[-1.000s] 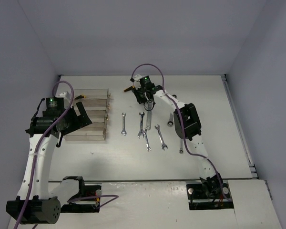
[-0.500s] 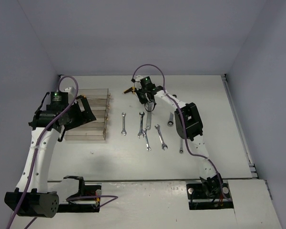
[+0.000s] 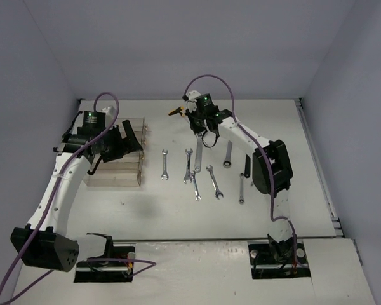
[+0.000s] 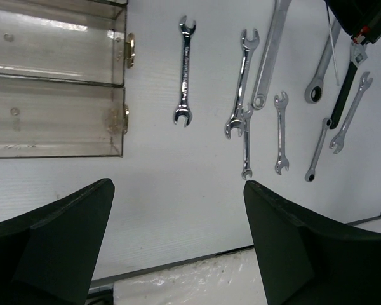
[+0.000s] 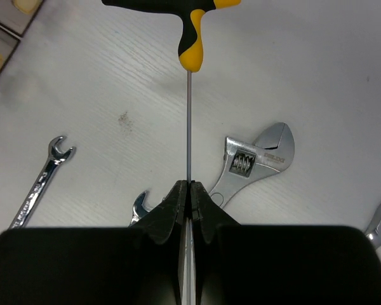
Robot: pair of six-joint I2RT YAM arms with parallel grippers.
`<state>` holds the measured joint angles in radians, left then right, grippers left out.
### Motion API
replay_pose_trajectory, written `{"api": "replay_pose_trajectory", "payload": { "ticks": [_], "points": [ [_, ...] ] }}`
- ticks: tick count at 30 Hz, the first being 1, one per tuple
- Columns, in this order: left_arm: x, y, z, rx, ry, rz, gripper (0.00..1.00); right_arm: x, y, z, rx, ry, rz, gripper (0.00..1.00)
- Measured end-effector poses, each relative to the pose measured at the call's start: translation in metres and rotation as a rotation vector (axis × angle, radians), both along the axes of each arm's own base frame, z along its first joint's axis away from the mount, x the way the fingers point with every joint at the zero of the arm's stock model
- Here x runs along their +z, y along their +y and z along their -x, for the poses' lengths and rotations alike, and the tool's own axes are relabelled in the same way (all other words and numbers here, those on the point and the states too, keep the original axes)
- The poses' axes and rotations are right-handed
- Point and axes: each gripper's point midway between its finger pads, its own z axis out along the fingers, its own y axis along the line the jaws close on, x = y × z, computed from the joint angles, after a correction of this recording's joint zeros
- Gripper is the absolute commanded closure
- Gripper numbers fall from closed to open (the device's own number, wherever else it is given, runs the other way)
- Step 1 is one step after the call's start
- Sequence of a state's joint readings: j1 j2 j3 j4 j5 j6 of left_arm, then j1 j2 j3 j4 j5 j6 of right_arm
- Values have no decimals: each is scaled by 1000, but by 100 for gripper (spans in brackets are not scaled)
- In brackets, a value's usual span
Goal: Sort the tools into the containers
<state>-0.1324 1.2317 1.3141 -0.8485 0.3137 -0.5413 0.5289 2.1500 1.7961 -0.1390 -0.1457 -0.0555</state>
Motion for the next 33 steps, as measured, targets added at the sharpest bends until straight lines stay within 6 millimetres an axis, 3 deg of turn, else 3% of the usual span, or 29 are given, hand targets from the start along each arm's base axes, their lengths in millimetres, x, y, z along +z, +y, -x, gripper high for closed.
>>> {"api": "replay_pose_trajectory", "payload": {
  "ticks": [5, 11, 20, 24, 33],
  "points": [
    [8, -19, -16, -36, -40, 65, 19, 24, -7, 22, 12, -11, -35, 100],
    [21, -40, -43, -83, -116, 165, 19, 58, -16, 67, 53, -8, -92, 100],
    [16, -71, -84, -137, -120, 320, 19, 123, -21, 129, 126, -80, -215, 100],
    [31, -87, -98, -151, -170, 400, 19, 134, -23, 143, 138, -87, -249, 100],
    [70, -116, -107, -212, -294, 523, 19, 131, -24, 149, 145, -70, -257, 100]
  ]
}}
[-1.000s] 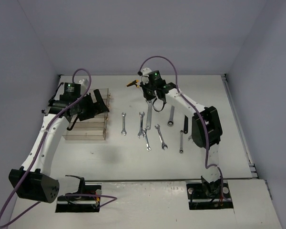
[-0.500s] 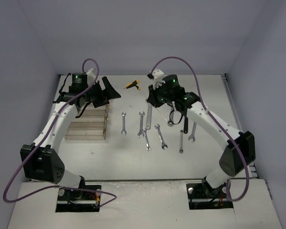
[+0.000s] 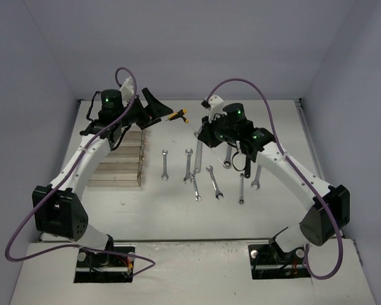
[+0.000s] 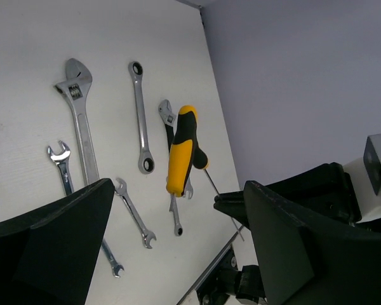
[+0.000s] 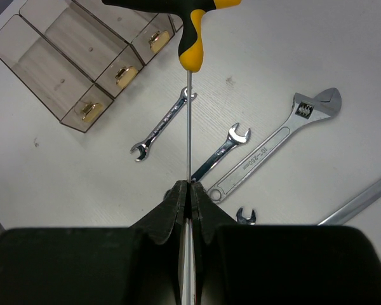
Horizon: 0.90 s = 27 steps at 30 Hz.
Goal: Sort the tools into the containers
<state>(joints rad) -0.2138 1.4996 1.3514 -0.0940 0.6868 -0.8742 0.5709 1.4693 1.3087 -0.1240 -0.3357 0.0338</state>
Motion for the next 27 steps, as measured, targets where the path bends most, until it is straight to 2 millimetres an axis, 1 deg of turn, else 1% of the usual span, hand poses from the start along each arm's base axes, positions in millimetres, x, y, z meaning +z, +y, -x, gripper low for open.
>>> {"api": "replay_pose_trajectory", "payload": {
  "ticks": [3, 5, 9, 12, 14, 15, 16, 21, 25, 27],
  "points": [
    [3, -2, -3, 0, -7, 18, 19, 0, 1, 1, 6, 2, -3, 100],
    [0, -3, -5, 0, 2, 21, 20, 0, 1, 1, 10, 3, -5, 100],
    [-10, -9, -7, -11, 27, 22, 27, 0, 2, 2, 15, 5, -8, 100],
    [-17, -17, -7, -31, 52, 28, 39, 1, 3, 3, 18, 9, -13, 100],
    [-19, -22, -6, -40, 64, 35, 46, 1, 3, 3, 21, 11, -15, 100],
    [-20, -24, -6, -44, 66, 38, 51, 1, 4, 4, 21, 13, -17, 100],
    [-20, -25, -6, -47, 69, 42, 56, 1, 4, 4, 22, 14, -18, 100],
    [-16, -29, -5, -56, 65, 60, 75, 1, 4, 4, 23, 16, -21, 100],
    [-14, -30, -5, -55, 64, 69, 97, 1, 5, 5, 24, 17, -22, 100],
    [-12, -30, -5, -56, 65, 76, 100, 1, 5, 5, 24, 18, -24, 100]
  ]
}}
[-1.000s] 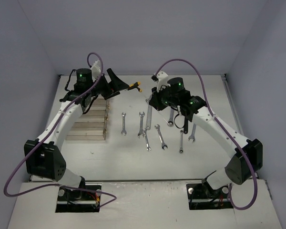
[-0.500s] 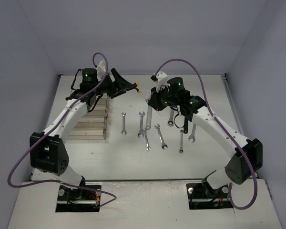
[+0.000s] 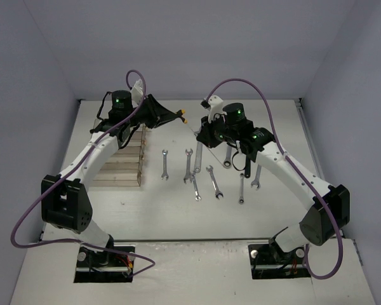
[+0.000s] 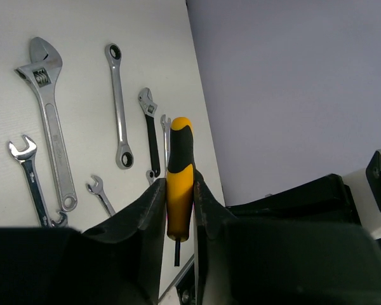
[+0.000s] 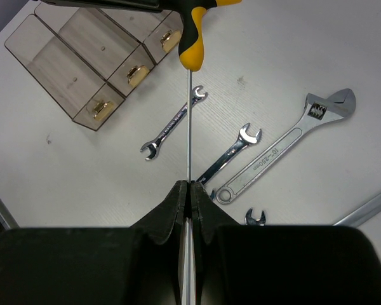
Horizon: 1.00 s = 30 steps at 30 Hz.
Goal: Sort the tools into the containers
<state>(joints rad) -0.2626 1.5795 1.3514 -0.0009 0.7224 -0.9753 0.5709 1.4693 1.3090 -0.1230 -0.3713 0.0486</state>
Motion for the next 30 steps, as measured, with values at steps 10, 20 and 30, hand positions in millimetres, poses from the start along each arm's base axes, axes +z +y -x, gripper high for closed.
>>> {"api": "replay_pose_trajectory", "payload": {
  "ticks": [10, 20, 30],
  "points": [
    [-1, 3, -2, 7, -1, 3, 100, 0, 0, 0, 0, 0, -2, 10],
    [-23, 124, -57, 366, 60, -1, 100, 37, -33, -8, -142, -119, 2, 3],
    [-87, 251, -111, 706, 199, 27, 100, 56, -80, 2, -293, -212, 19, 2]
  ]
}}
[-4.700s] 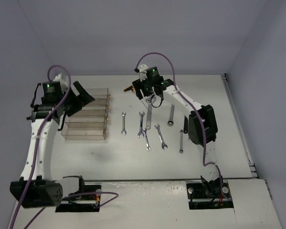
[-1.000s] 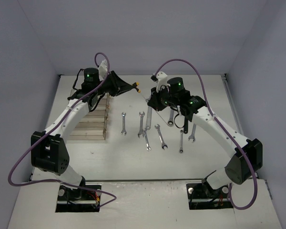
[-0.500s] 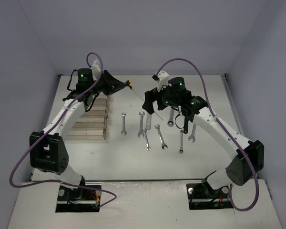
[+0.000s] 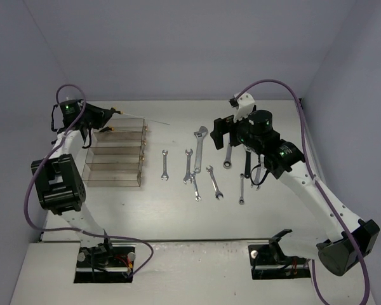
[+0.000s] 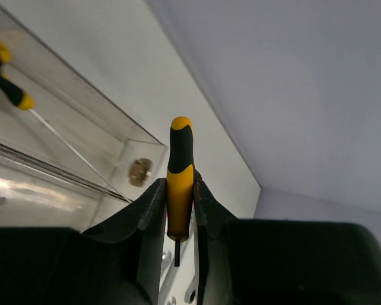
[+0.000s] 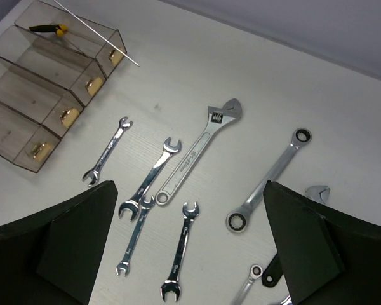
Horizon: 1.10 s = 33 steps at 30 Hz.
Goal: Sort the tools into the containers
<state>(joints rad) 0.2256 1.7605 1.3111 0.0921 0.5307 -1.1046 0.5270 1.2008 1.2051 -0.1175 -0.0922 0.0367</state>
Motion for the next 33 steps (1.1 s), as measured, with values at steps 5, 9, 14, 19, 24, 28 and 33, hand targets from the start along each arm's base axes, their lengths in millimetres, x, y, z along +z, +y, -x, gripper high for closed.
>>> {"api": "replay_pose_trajectory", "payload": {
  "ticks": [5, 9, 14, 19, 24, 28, 33],
  "points": [
    [-64, 23, -15, 50, 130, 55, 100, -16, -5, 1, -18, 33, 23, 2],
    [-87, 36, -21, 76, 172, 75, 100, -17, -6, 1, -22, 36, 26, 2],
    [-81, 50, -30, 101, 152, 74, 100, -18, -8, 0, -27, 38, 28, 2],
    [-76, 61, -36, 122, 130, 75, 91, -23, -7, -3, -28, 50, 35, 2],
    [-87, 67, -36, 136, 151, 88, 78, -29, -6, -5, -28, 63, 43, 2],
    [-90, 73, -35, 148, 159, 95, 62, -33, -5, -6, -29, 73, 49, 2],
    [-93, 81, -31, 158, 173, 89, 53, -37, -4, -7, -28, 81, 53, 2]
  ]
}}
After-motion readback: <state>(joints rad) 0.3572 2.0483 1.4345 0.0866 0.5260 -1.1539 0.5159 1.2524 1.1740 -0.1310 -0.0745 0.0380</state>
